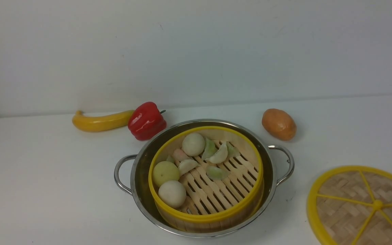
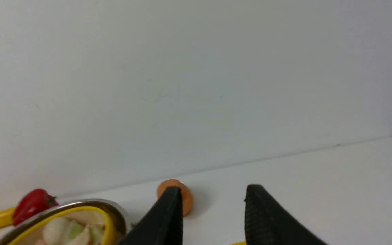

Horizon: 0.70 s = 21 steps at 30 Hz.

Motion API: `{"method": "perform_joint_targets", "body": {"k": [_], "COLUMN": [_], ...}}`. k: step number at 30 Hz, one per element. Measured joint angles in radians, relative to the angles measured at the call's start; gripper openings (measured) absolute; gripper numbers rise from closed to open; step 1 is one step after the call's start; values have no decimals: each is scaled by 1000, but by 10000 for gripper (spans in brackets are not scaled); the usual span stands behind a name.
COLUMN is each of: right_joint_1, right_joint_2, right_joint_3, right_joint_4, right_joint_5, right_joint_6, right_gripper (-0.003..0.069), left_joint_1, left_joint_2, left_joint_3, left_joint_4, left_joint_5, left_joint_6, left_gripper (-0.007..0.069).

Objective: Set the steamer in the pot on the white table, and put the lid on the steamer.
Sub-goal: 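Move the gripper down to the bamboo steamer lid and grasp its center knob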

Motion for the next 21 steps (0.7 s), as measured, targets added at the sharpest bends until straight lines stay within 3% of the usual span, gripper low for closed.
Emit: {"method": "perform_joint_targets", "body": {"k": [3, 7, 13, 15, 21], "right_joint_1": [0, 0, 0, 0, 0], "right_joint_2": [79, 285, 578, 665, 899], "right_joint_3": [-29, -68, -150, -191, -315], "right_joint_4": [104, 165, 246, 271, 289], "right_joint_5": [133, 342, 317, 296, 308], "right_joint_6": [-115, -385, -698, -749, -736], "right_gripper": [241, 241, 241, 241, 251], "left_joint_1": [0, 0, 0, 0, 0], "left_joint_2": [0, 0, 0, 0, 0], "left_joint_3": [0, 0, 0, 0, 0], "left_joint_4": [0, 0, 0, 0, 0], "left_joint_5": [0, 0, 0, 0, 0], "left_joint_6": [0, 0, 0, 0, 0], "left_gripper": [379, 379, 379, 379, 379]}}
